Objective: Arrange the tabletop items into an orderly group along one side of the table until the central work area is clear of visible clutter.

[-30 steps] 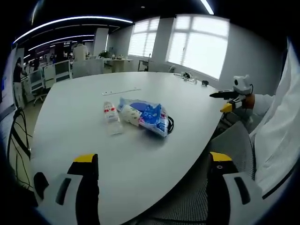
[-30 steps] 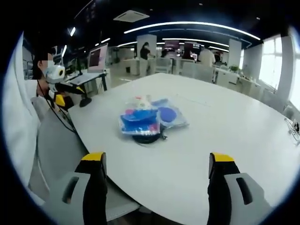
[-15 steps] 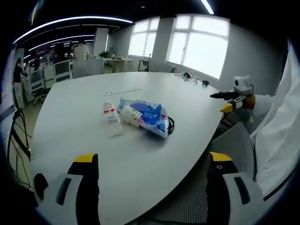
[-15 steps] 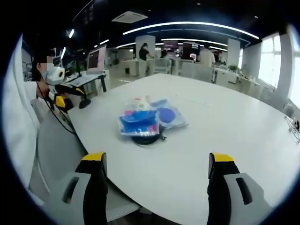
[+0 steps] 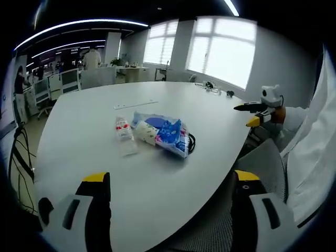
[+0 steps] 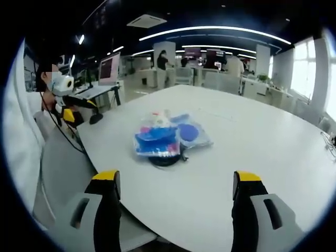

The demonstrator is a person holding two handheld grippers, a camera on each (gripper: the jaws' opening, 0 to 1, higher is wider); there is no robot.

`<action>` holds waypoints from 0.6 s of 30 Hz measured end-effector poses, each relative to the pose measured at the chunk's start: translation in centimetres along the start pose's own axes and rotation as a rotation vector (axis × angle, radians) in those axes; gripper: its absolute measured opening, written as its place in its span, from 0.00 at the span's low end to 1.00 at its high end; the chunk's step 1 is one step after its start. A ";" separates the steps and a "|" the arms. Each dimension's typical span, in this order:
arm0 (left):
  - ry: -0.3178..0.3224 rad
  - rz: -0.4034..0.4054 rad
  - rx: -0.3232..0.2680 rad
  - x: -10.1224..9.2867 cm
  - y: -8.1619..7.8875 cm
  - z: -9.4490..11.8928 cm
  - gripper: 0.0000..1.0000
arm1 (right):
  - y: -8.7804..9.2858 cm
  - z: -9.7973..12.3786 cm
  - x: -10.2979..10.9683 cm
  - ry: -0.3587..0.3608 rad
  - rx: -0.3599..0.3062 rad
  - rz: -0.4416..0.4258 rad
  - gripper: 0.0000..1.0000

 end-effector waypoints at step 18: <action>0.011 -0.010 -0.015 -0.4 -1.7 -1.8 0.98 | -1.4 -1.4 -0.4 -0.021 -0.022 0.006 0.85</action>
Point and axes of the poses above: the point that each gripper's makers call its tool centre point, and the gripper's own axes: z roughly backward along the fingers, x roughly to its left, y roughly out of its underside, the point moved 2 cm from there along z, roughly backward along the fingers, and after that the axes turned 4 degrees about -x, right-handed, at the moved point
